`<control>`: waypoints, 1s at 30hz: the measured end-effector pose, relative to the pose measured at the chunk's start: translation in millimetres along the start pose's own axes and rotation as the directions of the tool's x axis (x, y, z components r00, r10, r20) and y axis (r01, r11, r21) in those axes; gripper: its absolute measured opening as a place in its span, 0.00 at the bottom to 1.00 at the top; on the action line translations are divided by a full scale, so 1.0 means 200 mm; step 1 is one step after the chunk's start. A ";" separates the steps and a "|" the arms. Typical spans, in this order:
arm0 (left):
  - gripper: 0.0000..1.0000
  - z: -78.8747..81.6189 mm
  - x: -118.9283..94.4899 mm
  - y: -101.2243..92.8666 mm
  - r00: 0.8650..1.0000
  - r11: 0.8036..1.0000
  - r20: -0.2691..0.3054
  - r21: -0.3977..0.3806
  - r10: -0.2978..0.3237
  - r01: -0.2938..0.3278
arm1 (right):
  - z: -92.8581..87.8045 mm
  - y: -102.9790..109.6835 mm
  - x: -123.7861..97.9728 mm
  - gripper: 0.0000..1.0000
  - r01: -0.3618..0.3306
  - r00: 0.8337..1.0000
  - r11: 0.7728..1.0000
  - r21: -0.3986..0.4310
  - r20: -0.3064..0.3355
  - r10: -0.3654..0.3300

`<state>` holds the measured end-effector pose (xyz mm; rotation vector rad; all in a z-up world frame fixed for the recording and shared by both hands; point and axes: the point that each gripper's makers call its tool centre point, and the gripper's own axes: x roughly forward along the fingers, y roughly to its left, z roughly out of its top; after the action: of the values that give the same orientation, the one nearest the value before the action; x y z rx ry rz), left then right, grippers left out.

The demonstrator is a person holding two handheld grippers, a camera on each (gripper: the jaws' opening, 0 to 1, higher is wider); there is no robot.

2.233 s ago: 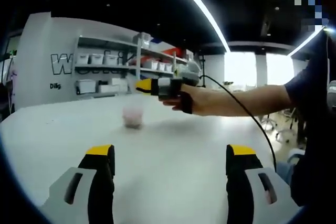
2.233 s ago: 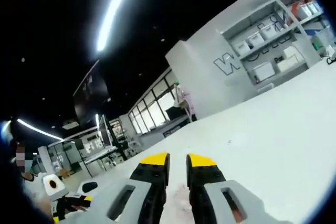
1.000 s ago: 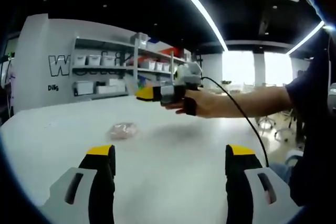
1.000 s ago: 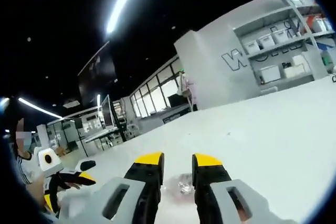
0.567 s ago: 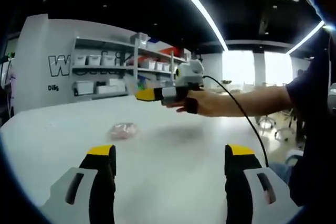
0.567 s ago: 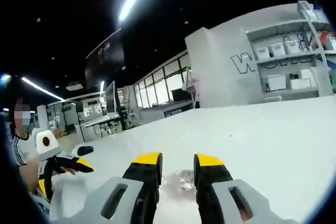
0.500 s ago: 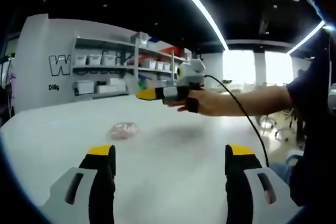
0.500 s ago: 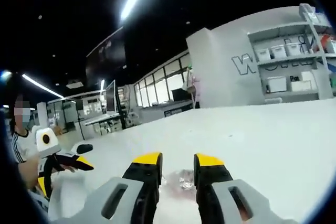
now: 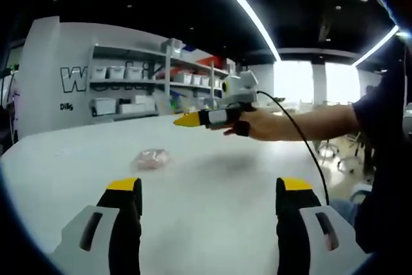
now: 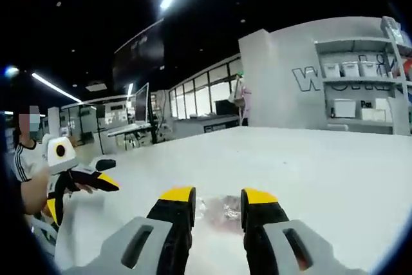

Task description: Open the resealable bag by pulling the two sides of the seal apart until the entire bag opening is separated and visibly accessible.

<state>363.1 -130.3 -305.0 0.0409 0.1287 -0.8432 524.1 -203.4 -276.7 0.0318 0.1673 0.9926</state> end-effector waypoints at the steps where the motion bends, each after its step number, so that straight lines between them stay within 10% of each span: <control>1: 0.85 0.00 0.00 0.00 1.000 1.000 -0.001 -0.002 0.001 -0.001 | -0.01 0.01 -0.01 0.26 0.000 1.000 1.000 0.002 -0.002 0.000; 30: 0.83 -0.02 -0.01 -0.05 1.000 1.000 -0.013 -0.010 0.005 -0.005 | -0.08 0.11 -0.20 0.27 -0.023 0.995 0.993 -0.120 -0.096 0.012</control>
<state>353.6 -135.7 -309.0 0.0376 0.1452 -0.8371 481.5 -224.4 -285.4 -0.1250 0.1944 1.0210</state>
